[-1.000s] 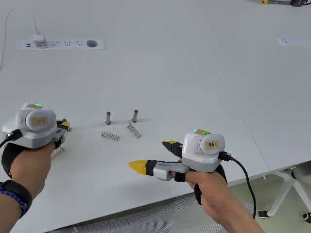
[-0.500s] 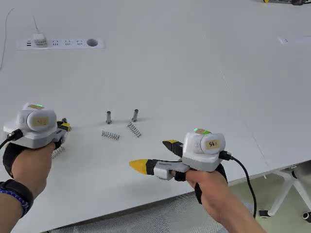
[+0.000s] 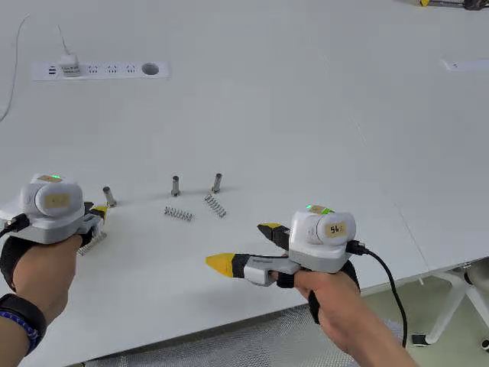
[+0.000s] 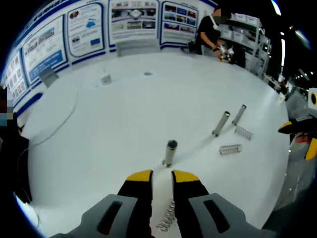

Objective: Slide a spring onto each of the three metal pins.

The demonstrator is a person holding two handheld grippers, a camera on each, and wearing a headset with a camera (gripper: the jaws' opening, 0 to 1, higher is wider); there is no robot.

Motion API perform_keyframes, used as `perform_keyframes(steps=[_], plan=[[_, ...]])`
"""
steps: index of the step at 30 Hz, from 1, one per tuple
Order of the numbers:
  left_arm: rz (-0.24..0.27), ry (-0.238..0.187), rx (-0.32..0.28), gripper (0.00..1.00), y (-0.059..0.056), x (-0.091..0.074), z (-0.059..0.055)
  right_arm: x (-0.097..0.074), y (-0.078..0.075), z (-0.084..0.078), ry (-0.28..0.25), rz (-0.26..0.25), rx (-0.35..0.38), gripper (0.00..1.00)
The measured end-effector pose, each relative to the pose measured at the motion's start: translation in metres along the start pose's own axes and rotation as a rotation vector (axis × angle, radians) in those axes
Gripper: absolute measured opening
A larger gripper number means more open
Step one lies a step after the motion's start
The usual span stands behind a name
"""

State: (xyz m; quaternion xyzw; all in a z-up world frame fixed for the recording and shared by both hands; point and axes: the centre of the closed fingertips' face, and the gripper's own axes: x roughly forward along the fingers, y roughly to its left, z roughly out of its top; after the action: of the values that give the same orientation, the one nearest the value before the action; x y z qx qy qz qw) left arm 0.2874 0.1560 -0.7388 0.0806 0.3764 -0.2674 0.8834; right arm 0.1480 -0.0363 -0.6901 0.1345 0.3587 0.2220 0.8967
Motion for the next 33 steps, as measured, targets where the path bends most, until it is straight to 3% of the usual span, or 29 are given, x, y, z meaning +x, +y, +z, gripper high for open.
perform_keyframes(steps=[19,33], plan=[[-0.038,0.03,-0.012,0.25,-0.005,-0.017,-0.021,0.004,-0.006,-0.003,0.027,0.001,-0.053,0.83],[-0.072,0.039,-0.008,0.35,-0.011,-0.029,-0.029,0.006,-0.006,-0.005,0.044,0.015,-0.082,0.84]])
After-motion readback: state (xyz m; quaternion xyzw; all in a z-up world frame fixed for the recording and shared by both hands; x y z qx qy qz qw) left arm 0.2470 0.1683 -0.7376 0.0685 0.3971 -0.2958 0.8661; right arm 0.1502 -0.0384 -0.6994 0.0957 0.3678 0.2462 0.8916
